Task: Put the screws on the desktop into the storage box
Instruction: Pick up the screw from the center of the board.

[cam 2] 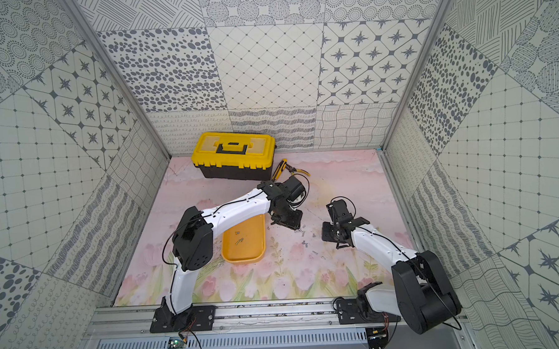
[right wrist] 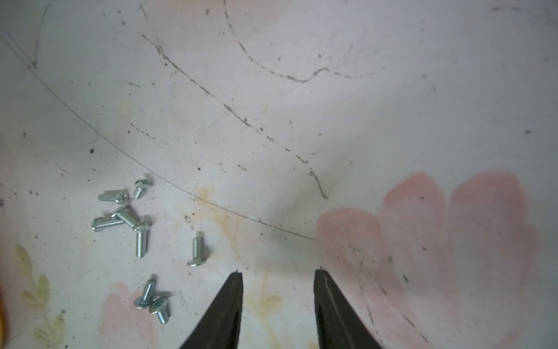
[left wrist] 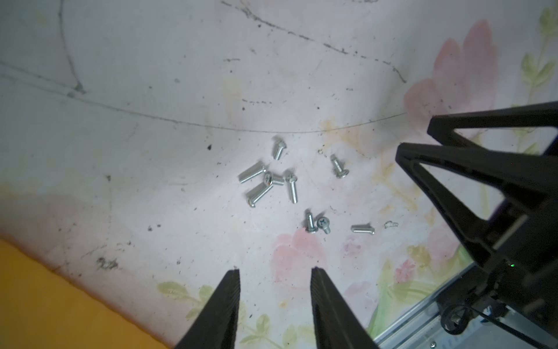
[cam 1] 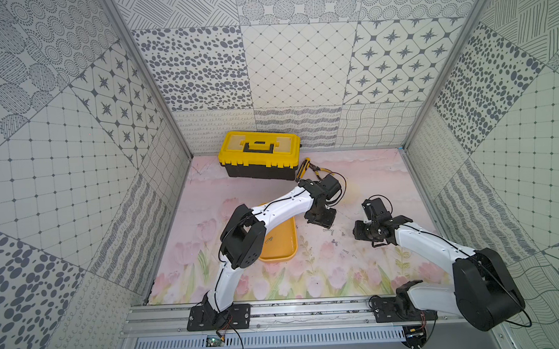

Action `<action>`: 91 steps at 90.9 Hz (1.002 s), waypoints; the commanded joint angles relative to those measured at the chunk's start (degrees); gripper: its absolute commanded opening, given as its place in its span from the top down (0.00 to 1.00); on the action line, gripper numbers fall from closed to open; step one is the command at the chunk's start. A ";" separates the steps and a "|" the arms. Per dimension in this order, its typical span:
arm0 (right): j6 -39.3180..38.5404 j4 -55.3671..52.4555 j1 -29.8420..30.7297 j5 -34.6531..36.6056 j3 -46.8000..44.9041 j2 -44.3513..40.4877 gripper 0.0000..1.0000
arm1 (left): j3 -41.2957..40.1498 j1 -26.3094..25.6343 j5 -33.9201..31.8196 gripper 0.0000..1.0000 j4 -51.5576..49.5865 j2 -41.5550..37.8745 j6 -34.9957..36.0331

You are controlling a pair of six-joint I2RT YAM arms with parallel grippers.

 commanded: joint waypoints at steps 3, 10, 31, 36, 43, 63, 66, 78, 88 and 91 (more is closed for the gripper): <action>0.88 3.03 -0.32 -0.96 0.31 1.12 0.57 | 5.12 -1.27 -0.49 0.58 -4.71 5.84 11.61; 1.00 3.10 -0.31 -0.72 0.23 1.04 0.57 | 5.13 -1.28 -1.93 0.58 -4.60 7.08 12.57; 1.13 3.11 -0.32 -0.55 0.30 1.30 0.57 | 5.12 -1.34 -2.52 0.60 -3.20 9.26 13.55; 1.10 3.05 -0.37 -0.49 0.31 1.46 0.57 | 5.17 -1.29 -2.75 0.61 -3.01 9.66 13.79; 1.10 3.04 -0.32 -0.65 0.44 1.69 0.57 | 5.42 -1.28 -3.25 0.61 -2.97 10.21 14.13; 1.10 3.01 -0.33 -0.86 0.66 2.34 0.57 | 5.57 -1.28 -4.08 0.63 -3.09 11.35 14.37; 1.02 2.96 -0.35 -0.88 0.73 2.49 0.57 | 5.53 -1.32 -4.23 0.63 -3.01 11.47 14.46; 1.01 3.02 -0.35 -1.00 0.79 2.70 0.57 | 5.41 -1.29 -5.75 0.63 -2.68 11.93 14.50; 1.01 2.98 -0.32 -0.93 0.83 2.72 0.57 | 5.59 -1.55 -5.71 0.64 -2.59 12.42 14.98; 1.01 3.03 -0.32 -0.99 0.79 2.65 0.57 | 5.57 -1.76 -6.23 0.65 -2.58 12.58 15.19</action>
